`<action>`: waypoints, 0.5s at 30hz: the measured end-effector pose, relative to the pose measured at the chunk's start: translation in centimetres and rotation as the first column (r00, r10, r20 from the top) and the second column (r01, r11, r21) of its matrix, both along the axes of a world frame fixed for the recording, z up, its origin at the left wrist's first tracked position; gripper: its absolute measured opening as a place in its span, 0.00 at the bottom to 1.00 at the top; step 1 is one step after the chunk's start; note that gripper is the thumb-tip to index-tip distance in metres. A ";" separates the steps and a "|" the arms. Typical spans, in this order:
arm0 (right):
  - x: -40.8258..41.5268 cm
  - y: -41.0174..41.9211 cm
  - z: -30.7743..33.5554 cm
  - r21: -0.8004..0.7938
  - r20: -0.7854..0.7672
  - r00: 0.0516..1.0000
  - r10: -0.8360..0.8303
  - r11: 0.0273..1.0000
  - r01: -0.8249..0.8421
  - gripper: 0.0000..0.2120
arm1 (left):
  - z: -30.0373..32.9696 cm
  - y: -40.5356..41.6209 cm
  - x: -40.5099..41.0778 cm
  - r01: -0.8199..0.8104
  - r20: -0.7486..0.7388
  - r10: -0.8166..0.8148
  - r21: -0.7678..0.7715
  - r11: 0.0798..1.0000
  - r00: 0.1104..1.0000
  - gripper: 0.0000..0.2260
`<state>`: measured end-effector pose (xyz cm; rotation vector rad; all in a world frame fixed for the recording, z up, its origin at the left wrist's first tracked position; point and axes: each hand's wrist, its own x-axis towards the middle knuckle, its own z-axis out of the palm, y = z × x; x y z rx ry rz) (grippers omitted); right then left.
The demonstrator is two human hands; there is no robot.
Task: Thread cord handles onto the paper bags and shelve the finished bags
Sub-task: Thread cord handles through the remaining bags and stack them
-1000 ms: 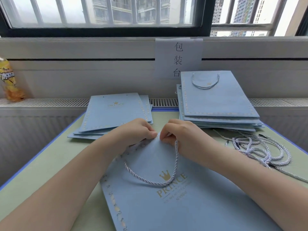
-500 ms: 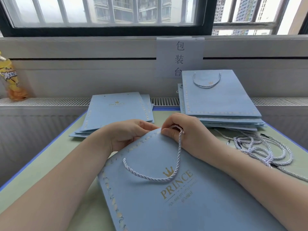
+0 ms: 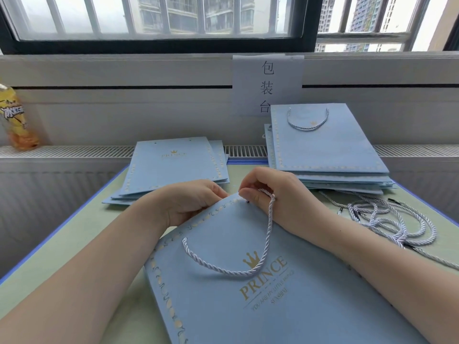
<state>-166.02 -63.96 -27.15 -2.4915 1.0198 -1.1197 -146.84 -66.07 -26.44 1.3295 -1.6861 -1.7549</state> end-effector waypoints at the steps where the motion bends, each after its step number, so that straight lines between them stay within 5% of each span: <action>1: -0.1 0.0 0.1 0.027 -0.004 1.000 -0.005 1.000 0.005 0.03 | -0.1 -0.1 0.1 0.008 -0.003 -0.008 -0.005 1.000 1.000 0.06; 15: -0.3 0.2 0.0 0.145 -0.097 0.995 -0.022 0.989 0.036 0.03 | -0.8 0.0 0.0 0.101 -0.115 -0.094 0.060 0.993 0.989 0.12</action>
